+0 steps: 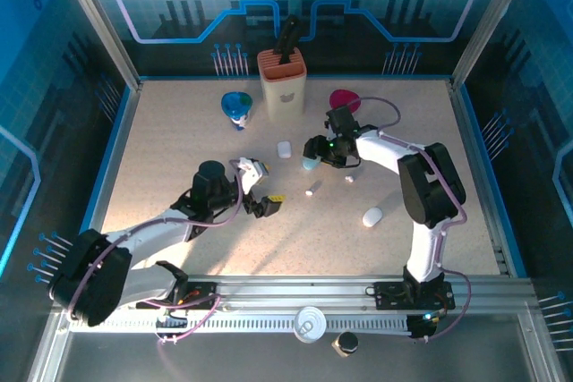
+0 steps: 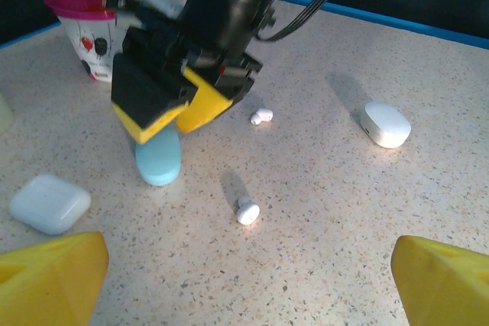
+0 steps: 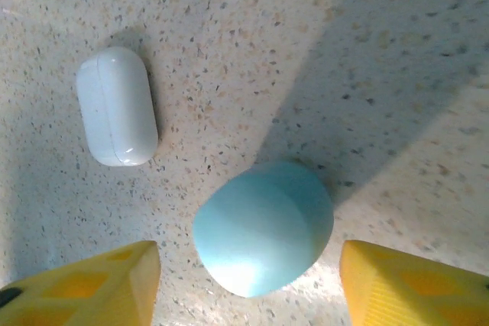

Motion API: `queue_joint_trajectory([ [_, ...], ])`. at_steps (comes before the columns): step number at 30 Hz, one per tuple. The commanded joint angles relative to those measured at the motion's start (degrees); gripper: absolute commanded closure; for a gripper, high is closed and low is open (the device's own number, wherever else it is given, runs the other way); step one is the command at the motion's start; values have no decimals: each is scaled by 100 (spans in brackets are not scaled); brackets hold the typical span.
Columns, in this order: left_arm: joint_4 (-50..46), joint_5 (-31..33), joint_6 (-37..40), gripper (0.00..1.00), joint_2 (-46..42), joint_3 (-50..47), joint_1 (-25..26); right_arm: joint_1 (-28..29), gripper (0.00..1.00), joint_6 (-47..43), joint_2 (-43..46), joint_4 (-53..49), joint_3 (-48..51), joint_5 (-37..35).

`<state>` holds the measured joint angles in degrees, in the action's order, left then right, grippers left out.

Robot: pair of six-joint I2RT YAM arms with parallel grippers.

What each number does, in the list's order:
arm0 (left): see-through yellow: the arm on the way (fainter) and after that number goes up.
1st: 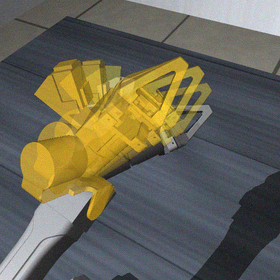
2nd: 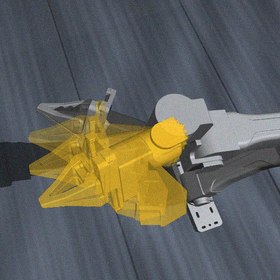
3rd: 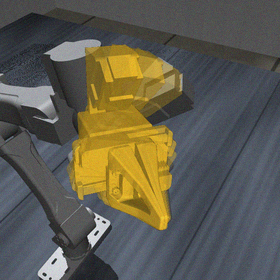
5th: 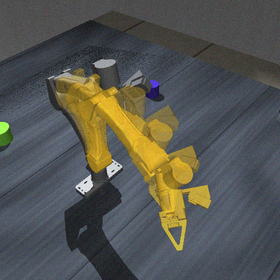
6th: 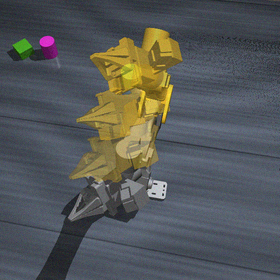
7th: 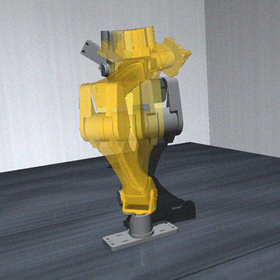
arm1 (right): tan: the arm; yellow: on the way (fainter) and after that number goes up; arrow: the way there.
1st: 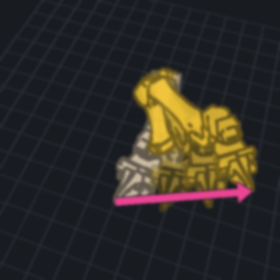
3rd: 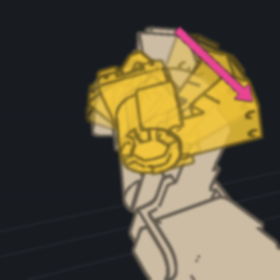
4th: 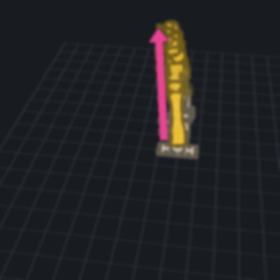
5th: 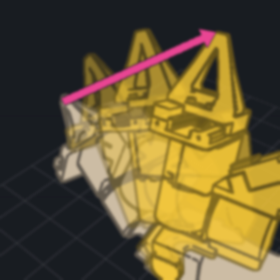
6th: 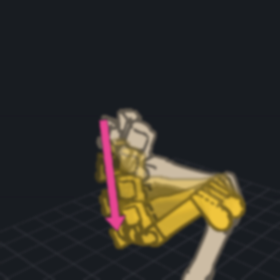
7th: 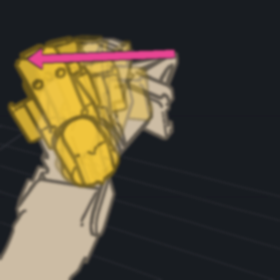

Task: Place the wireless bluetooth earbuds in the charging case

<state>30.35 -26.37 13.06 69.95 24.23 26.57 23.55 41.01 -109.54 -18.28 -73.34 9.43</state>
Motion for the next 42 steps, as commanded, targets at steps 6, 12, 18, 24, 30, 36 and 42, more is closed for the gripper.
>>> queue_joint_trajectory([
  [6,115,274,-418,2,770,815,560,-214,24,-86,1977,-712,919,-1029],
  [12,-539,826,-1063,1,1547,1845,1208,-898,21,12,3358,-1360,1789,-1171],
  [18,-2264,1485,-1759,2,2469,3359,1920,-1917,21,-58,4297,-1857,2653,-952],
  [24,-3770,1898,-1888,3,3433,4884,2559,-3232,21,-220,4828,-2041,3206,-577],
  [30,-5665,2238,-2343,3,4588,6815,2942,-4308,21,-102,5068,-1731,3502,80],
  [36,-6863,2335,-2350,4,5699,8416,3227,-4858,22,-97,5157,-1550,3695,595],
  [42,-7713,2261,-2283,4,6544,9474,3320,-5089,23,-112,5279,-1516,3825,796],
])
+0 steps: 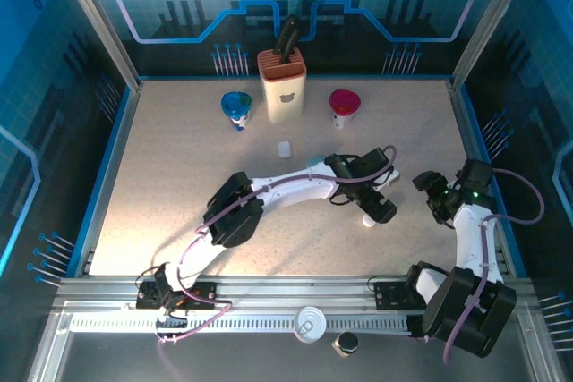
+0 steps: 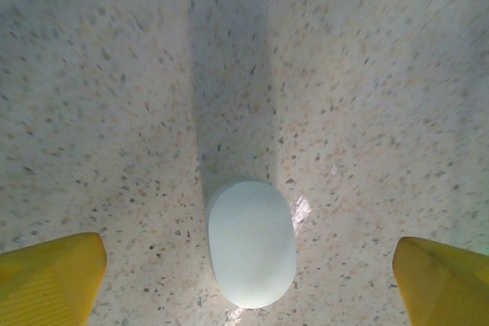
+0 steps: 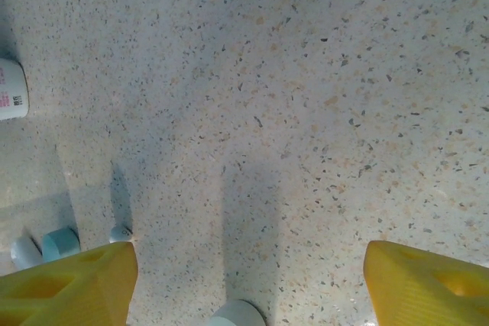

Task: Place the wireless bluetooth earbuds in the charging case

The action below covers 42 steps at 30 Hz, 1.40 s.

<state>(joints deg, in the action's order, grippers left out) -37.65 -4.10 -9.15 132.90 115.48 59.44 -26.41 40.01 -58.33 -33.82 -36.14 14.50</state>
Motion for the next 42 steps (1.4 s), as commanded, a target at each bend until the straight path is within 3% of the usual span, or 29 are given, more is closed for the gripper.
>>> queue_joint_trajectory([
  [1,-929,32,-25,4,315,393,47,-273,23,-14,202,19,122,290],
  [12,-1066,-95,255,14,831,868,133,-283,23,15,269,24,160,412],
  [18,-1176,14,344,30,922,915,139,-292,24,93,309,45,143,472],
  [31,-1140,-92,444,35,1165,1060,147,-294,24,94,439,-63,144,485],
  [36,-1013,-65,475,50,1077,954,142,-294,24,93,442,-72,132,526],
  [39,-756,-95,498,64,858,653,147,-294,24,93,440,-88,129,592],
  [42,-345,-21,543,65,483,191,146,-292,24,39,462,-128,93,681],
])
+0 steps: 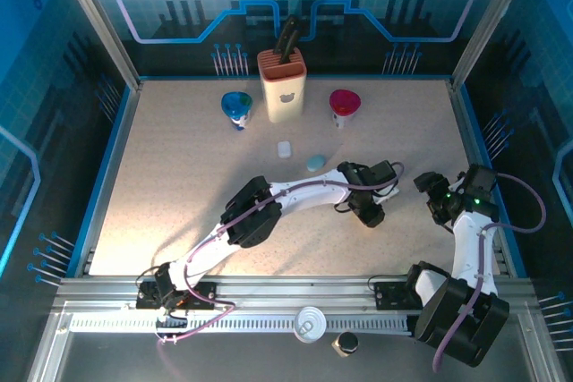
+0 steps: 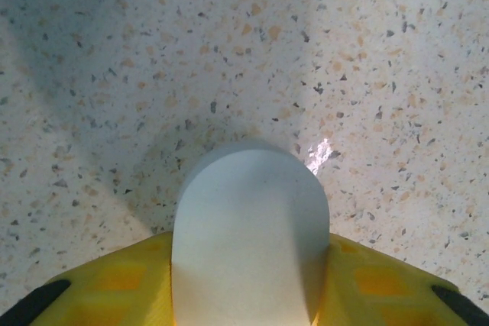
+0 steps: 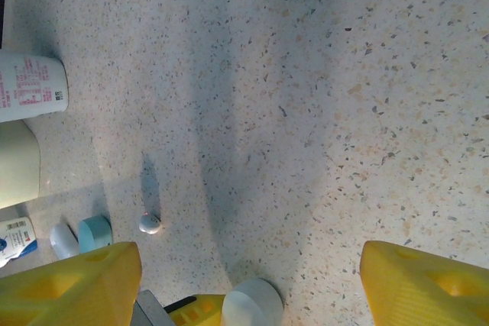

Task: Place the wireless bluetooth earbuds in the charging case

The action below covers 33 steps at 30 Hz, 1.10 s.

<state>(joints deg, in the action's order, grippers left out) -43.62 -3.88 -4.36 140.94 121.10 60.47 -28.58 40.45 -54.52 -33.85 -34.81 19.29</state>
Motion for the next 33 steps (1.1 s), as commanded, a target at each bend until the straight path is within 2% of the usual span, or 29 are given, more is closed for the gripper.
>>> queue_joint_trajectory([
  [1,417,-35,113,66,-477,-566,34,-78,24,-39,90,-154,-67,267],
  [4,1011,-140,261,70,-1017,-1196,-29,-62,24,-128,124,-257,-149,399],
  [6,1485,-322,440,69,-1443,-1699,-138,-34,23,-180,165,-292,-183,424],
  [9,2214,-536,664,69,-2161,-2548,-452,35,23,-272,179,-357,-251,598],
  [12,2854,-999,780,70,-2797,-3328,-883,45,23,-266,261,-310,-219,1085],
  [15,3423,-1554,1356,73,-3394,-4049,-1224,397,24,-197,415,-404,-200,1539],
  [18,3825,-2523,1812,70,-3855,-4569,-1629,748,24,-224,635,-633,-286,1810],
  [21,3841,-3119,2153,71,-4229,-4800,-1948,1148,24,-232,775,-804,-413,2218],
  [25,3449,-3453,2848,74,-4680,-4997,-2094,1856,24,-82,820,-790,-601,2699],
  [28,3357,-3563,3246,73,-4990,-5220,-2095,2476,24,137,765,-600,-800,2735],
  [33,3652,-3794,3310,72,-5347,-5562,-2090,3252,24,304,428,-328,-1208,2609],
])
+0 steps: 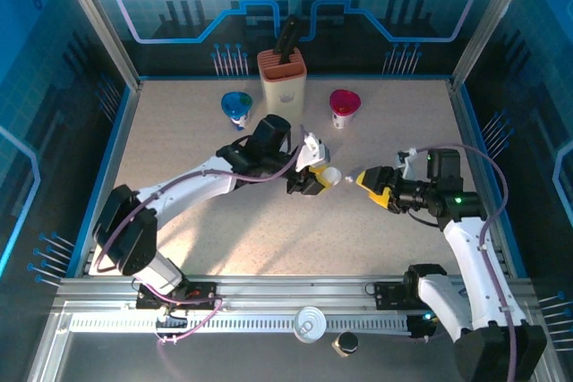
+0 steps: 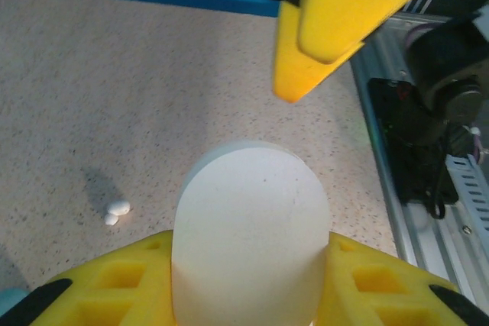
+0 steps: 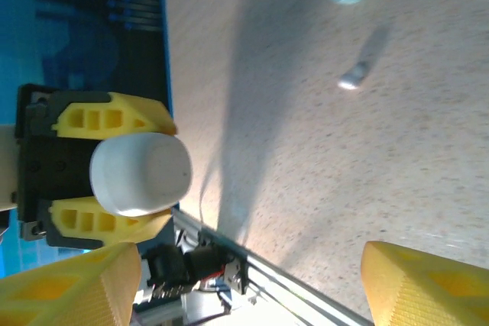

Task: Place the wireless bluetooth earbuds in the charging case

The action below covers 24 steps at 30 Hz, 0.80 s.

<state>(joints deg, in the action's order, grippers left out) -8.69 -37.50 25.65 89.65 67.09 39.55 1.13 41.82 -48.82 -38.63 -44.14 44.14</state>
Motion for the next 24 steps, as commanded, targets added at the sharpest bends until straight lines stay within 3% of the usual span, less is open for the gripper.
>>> queue_joint_trajectory([
  [1,244,-442,207,73,-263,-210,11,425,24,176,-234,193,-365,111],
  [11,377,86,187,74,-270,-383,199,1411,27,344,-1044,409,-1009,-30],
  [20,234,253,327,72,-237,-240,200,1560,48,238,-1392,125,-1193,-180],
  [24,100,257,401,72,-180,-178,201,1566,51,239,-1437,143,-1126,-70],
])
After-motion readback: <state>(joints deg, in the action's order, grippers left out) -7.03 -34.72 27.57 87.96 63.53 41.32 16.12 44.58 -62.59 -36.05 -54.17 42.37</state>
